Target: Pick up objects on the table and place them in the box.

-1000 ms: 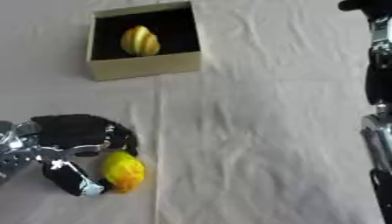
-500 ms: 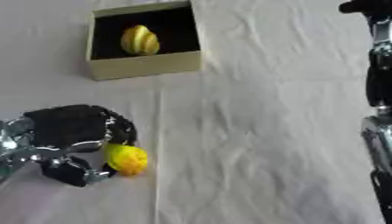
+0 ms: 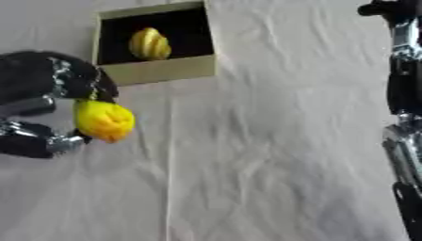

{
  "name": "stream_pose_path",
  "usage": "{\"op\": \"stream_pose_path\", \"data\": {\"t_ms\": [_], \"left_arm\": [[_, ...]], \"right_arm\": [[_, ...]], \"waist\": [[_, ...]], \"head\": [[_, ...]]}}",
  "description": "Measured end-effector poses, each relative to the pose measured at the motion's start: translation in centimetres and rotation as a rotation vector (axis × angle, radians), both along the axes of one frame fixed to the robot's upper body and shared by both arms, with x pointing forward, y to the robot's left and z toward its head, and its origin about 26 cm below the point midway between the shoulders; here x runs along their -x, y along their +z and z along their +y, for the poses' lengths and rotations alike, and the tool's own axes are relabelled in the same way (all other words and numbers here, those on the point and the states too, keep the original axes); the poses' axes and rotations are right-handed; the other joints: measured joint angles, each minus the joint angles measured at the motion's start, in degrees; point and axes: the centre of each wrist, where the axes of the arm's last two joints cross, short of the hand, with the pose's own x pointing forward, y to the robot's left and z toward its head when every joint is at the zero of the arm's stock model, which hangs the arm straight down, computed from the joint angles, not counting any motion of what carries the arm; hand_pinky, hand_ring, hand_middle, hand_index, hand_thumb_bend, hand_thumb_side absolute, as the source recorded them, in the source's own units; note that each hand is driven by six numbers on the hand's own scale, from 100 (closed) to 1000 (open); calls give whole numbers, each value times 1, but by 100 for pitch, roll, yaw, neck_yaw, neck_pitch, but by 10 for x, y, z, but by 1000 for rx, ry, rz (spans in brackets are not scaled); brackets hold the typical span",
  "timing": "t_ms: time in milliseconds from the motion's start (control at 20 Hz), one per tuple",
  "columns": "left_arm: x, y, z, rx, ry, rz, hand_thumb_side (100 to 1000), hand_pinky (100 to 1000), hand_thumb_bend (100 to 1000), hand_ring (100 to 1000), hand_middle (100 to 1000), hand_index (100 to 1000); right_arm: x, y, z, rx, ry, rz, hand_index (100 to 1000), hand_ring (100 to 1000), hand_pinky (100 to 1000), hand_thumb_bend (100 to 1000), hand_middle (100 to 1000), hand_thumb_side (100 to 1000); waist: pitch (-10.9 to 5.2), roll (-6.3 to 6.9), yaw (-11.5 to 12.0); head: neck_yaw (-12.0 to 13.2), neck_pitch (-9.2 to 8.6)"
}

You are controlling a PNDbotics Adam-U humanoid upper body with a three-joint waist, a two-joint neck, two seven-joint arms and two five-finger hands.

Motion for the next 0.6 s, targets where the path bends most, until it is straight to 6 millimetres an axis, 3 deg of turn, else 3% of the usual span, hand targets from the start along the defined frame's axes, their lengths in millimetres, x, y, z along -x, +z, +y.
{"op": "stream_pose_path", "data": {"t_ms": [300, 600], "left_arm": [[0, 53, 1, 189, 94, -112, 100, 723, 100, 751, 677, 714], [-64, 68, -5, 255, 246, -146, 100, 724, 100, 753, 678, 716]], "right_arm": [[0, 0, 0, 1, -1, -1, 776, 643, 860, 100, 691, 600], [-1, 5, 1, 6, 7, -19, 777, 645, 858, 100, 690, 581]], "waist": [[0, -7, -12], [18, -20, -77]], "head": [[-8, -31], [34, -74]]}}
